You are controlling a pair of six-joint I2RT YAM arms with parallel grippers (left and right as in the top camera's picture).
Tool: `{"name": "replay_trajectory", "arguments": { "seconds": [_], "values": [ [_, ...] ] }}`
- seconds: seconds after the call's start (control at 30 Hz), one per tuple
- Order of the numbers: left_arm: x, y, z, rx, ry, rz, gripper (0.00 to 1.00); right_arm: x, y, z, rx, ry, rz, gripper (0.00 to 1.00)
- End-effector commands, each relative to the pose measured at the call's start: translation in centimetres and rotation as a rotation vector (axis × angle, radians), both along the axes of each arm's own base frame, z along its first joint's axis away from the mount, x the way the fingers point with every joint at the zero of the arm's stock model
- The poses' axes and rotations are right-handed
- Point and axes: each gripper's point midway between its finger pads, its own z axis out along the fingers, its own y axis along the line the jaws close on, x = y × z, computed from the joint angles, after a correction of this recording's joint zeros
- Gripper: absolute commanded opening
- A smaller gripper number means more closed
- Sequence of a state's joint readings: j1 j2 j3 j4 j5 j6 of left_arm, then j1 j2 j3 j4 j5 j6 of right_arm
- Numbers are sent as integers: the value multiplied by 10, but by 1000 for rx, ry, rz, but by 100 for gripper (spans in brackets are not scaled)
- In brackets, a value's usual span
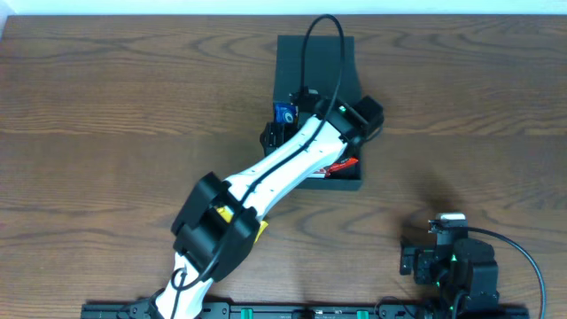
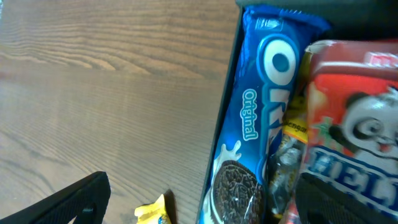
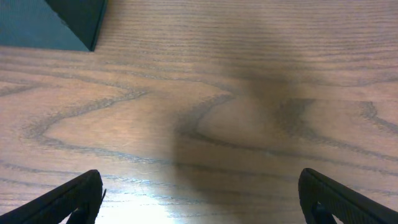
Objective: Pack container
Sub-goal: 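Lower the Hello Panda box into the box and release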
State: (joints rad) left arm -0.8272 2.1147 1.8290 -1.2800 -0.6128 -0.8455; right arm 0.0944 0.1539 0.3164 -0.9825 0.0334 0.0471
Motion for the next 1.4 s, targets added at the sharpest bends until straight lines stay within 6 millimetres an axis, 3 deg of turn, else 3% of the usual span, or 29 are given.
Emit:
{"name": "replay_trajectory", "arguments": {
  "seconds": [0.0,0.27,0.43,0.63,0.77,0.97,1.13,1.23,1.37],
  "values": [
    [1,2,-9,33,-22,31,96,-1,-1,-1,-8,0,-1,99],
    [1,4,-24,79,6,28,96,-1,-1,-1,-7,0,0,99],
    [7,2,-3,89,-32,26,96,-1,-1,-1,-7,0,0,99],
    [12,-16,38,31,-81,1,96,-1,-1,-1,-7,0,0,99],
    [10,-25,47,25,-86,-33,96,-1,-1,-1,-7,0,0,99],
    [-17,4,77,227,-54,-71,96,-1,-1,-1,-8,0,0,99],
    [-48,6,97,97,-56,-47,95,-1,-1,-1,-8,0,0,99],
    [-59,17,113,28,-114,3,95,-1,-1,-1,-7,0,0,99],
    [-80,36,118,-53,-127,57,95,-1,-1,-1,-8,0,0,99]
  ]
}}
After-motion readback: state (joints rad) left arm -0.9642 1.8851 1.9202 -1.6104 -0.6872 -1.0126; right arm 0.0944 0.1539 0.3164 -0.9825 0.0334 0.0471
